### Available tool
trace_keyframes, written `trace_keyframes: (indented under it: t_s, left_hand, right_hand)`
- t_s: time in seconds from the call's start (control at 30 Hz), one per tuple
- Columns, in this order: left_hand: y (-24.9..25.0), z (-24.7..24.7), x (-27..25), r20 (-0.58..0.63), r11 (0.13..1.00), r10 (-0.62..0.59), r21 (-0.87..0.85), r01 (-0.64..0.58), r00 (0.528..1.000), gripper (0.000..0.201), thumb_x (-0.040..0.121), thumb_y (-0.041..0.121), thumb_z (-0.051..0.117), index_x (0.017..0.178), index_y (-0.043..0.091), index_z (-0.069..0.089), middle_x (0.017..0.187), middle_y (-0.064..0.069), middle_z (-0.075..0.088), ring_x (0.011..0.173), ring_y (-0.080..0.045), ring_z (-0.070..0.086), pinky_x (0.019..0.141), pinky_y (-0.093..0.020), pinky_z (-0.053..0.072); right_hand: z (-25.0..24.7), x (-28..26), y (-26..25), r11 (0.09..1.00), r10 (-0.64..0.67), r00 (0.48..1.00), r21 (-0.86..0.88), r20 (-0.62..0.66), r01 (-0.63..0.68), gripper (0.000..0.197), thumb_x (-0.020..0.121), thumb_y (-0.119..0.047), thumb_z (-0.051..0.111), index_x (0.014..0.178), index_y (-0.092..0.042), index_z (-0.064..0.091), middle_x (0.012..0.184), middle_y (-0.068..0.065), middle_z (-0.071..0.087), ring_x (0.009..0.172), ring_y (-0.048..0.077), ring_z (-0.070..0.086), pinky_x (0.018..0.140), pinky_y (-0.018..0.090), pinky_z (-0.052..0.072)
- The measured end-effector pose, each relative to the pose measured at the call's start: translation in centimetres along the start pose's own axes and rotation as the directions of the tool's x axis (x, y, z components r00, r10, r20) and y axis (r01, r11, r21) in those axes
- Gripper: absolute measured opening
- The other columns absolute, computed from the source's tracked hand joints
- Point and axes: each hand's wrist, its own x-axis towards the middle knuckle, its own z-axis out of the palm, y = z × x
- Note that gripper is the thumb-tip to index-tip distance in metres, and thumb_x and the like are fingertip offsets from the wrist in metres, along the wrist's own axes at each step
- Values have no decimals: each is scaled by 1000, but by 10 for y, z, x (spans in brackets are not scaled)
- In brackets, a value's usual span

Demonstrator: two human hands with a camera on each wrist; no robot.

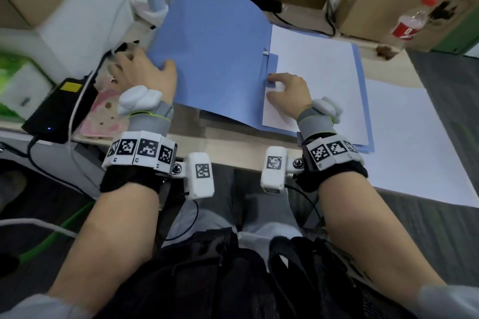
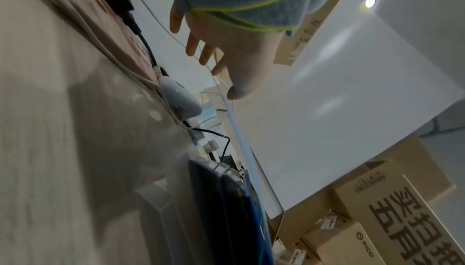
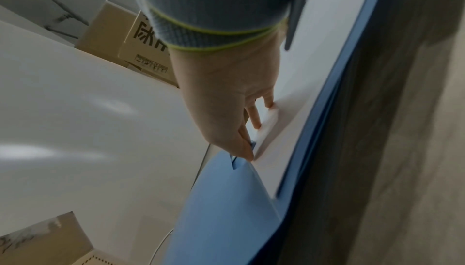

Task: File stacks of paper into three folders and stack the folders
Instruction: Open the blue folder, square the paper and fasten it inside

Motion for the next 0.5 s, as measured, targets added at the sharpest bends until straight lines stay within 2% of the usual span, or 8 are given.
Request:
trace_keyframes:
  t_s: [0.07, 0.13, 0.2, 0.27, 0.33, 0.4, 0.43, 0.5]
  left_hand:
    - [-1, -9, -1, -24, 999, 0, -47, -1, 1000, 53, 71, 38, 45, 116, 15, 59, 122, -12, 59, 114, -35, 52, 93, -43, 44]
    - [4, -19, -5, -99, 978, 43, -197, -62, 994, 44, 73, 29, 45, 111, 15, 62, 114, -7, 64, 104, -29, 59, 83, -34, 46]
    - [11, -30, -11, -194, 891, 124, -410, -195, 973, 39, 74, 20, 46, 108, 13, 65, 104, -2, 66, 89, -17, 60, 76, -23, 44]
    - [21, -37, -16, -264, 776, 193, -549, -311, 945, 40, 73, 15, 47, 108, 9, 65, 91, 6, 63, 72, 2, 53, 72, -11, 42]
    - [29, -41, -18, -328, 675, 220, -629, -386, 919, 42, 71, 13, 48, 109, 4, 64, 84, 10, 59, 71, 7, 53, 73, -13, 46]
    - [44, -46, -22, -335, 581, 271, -691, -430, 903, 44, 72, 12, 49, 113, 0, 59, 86, 7, 59, 76, 0, 56, 72, -20, 49]
    - [53, -48, -27, -320, 538, 319, -714, -449, 892, 44, 73, 10, 50, 116, 0, 56, 87, 10, 61, 77, 0, 57, 73, -21, 49]
    - [73, -48, -37, -290, 468, 421, -742, -480, 860, 44, 74, 7, 51, 119, 4, 50, 86, 27, 62, 79, 6, 56, 75, -21, 49]
  right_hand:
    - [0, -3, -2, 1000, 0, 1000, 22, -5, 0, 47, 82, -6, 52, 128, -18, 57, 135, 4, 54, 132, 20, 41, 107, 23, 31]
    - [-1, -6, -5, 999, 10, 1000, 38, -9, -9, 47, 84, -7, 54, 129, -16, 56, 135, 2, 54, 134, 21, 37, 111, 26, 30]
    - [-2, -9, -9, 999, 16, 1000, 50, -7, -15, 47, 84, -8, 56, 131, -15, 55, 136, 1, 53, 134, 20, 38, 110, 24, 29]
    - [-4, -12, -12, 998, 21, 1000, 52, 7, -21, 46, 86, -10, 58, 132, -14, 53, 137, 1, 53, 132, 18, 41, 102, 15, 27]
    - [-6, -16, -15, 999, 5, 1000, 49, 25, -6, 45, 87, -13, 60, 131, -12, 53, 138, 2, 52, 131, 17, 43, 100, 14, 27]
    - [-9, -18, -19, 999, -19, 999, 29, 47, 18, 43, 89, -16, 59, 131, -10, 54, 139, 3, 51, 132, 19, 43, 102, 19, 28]
    - [-10, -19, -19, 999, -24, 998, 27, 60, 23, 42, 90, -18, 59, 131, -9, 53, 140, 3, 51, 131, 19, 43, 103, 20, 28]
    - [-13, -21, -19, 998, -43, 997, 56, 60, 40, 43, 92, -21, 58, 133, -8, 52, 137, 6, 53, 129, 20, 45, 103, 22, 30]
